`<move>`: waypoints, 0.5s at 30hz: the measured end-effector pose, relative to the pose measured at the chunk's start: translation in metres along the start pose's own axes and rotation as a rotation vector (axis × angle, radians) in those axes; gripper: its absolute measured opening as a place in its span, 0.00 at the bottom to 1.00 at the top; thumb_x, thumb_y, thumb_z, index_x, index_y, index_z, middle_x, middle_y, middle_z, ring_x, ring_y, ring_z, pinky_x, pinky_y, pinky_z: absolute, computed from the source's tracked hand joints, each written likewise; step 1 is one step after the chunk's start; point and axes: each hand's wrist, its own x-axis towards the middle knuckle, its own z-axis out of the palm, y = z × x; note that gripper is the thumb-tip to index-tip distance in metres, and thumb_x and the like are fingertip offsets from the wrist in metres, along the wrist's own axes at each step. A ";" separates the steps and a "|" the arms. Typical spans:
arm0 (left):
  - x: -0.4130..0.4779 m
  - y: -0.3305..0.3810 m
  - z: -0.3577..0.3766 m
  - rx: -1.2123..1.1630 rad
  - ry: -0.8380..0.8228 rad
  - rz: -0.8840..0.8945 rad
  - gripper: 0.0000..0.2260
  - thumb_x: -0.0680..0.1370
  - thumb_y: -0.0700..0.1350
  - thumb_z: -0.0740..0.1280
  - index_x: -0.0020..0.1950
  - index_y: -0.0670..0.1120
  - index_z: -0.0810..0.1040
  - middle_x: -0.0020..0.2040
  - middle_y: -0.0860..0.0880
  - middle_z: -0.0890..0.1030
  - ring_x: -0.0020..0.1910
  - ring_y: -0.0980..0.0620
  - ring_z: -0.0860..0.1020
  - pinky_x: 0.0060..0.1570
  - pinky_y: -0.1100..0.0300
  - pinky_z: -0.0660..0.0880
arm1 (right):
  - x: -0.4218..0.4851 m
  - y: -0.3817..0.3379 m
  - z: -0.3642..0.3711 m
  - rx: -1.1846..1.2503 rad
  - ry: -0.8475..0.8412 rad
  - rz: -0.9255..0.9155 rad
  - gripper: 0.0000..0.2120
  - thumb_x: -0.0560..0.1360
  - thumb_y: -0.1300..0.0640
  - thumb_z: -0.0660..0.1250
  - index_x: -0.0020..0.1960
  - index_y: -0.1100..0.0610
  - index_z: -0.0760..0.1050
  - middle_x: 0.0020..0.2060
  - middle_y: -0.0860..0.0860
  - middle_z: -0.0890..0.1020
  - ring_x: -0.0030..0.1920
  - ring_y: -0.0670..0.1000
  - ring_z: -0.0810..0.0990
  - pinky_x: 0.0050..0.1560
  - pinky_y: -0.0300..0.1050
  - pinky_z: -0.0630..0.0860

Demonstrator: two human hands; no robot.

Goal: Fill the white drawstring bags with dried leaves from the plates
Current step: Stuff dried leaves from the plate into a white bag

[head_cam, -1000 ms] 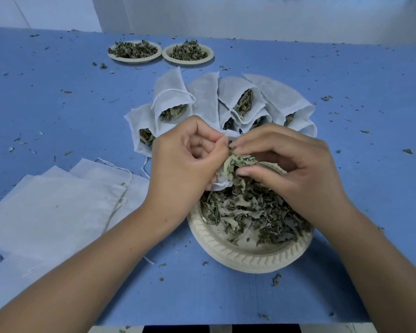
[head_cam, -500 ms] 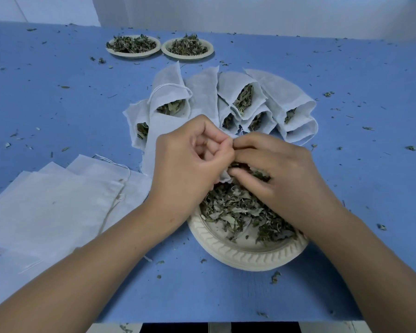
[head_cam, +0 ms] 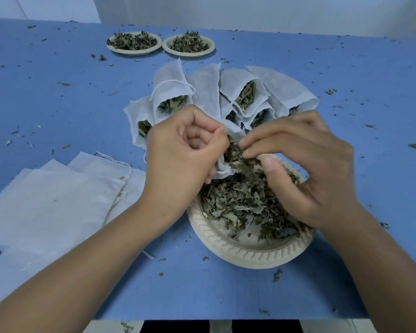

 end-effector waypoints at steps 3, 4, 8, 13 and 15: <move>-0.001 0.001 0.001 -0.054 -0.028 0.009 0.09 0.76 0.35 0.70 0.38 0.45 0.77 0.25 0.53 0.76 0.19 0.59 0.71 0.20 0.68 0.68 | 0.002 -0.002 0.003 -0.024 -0.138 -0.016 0.14 0.77 0.57 0.59 0.46 0.61 0.82 0.46 0.51 0.84 0.48 0.48 0.81 0.62 0.49 0.66; -0.003 0.002 0.002 -0.055 -0.062 0.045 0.09 0.75 0.34 0.70 0.39 0.46 0.77 0.26 0.53 0.77 0.20 0.60 0.72 0.21 0.69 0.68 | 0.002 -0.004 0.008 -0.037 -0.228 -0.035 0.14 0.77 0.56 0.59 0.45 0.61 0.81 0.43 0.51 0.83 0.46 0.48 0.80 0.65 0.51 0.64; -0.009 0.004 0.005 0.013 -0.134 0.137 0.09 0.74 0.34 0.70 0.39 0.47 0.76 0.28 0.53 0.76 0.23 0.63 0.73 0.27 0.73 0.68 | 0.001 -0.004 0.016 -0.052 -0.366 -0.069 0.09 0.74 0.54 0.64 0.41 0.58 0.79 0.37 0.48 0.81 0.43 0.48 0.77 0.70 0.53 0.60; 0.001 0.002 -0.003 -0.039 0.020 0.016 0.08 0.76 0.35 0.69 0.39 0.44 0.77 0.24 0.53 0.76 0.18 0.59 0.71 0.19 0.67 0.68 | 0.004 0.011 0.000 -0.112 -0.155 -0.033 0.10 0.72 0.61 0.68 0.52 0.59 0.82 0.52 0.50 0.82 0.53 0.46 0.78 0.63 0.46 0.60; 0.002 0.002 -0.003 -0.038 0.030 -0.002 0.08 0.76 0.34 0.69 0.39 0.44 0.77 0.23 0.54 0.75 0.18 0.59 0.71 0.19 0.67 0.68 | 0.004 0.010 0.000 -0.097 -0.068 -0.028 0.05 0.73 0.64 0.70 0.48 0.60 0.82 0.48 0.52 0.83 0.50 0.47 0.78 0.57 0.44 0.62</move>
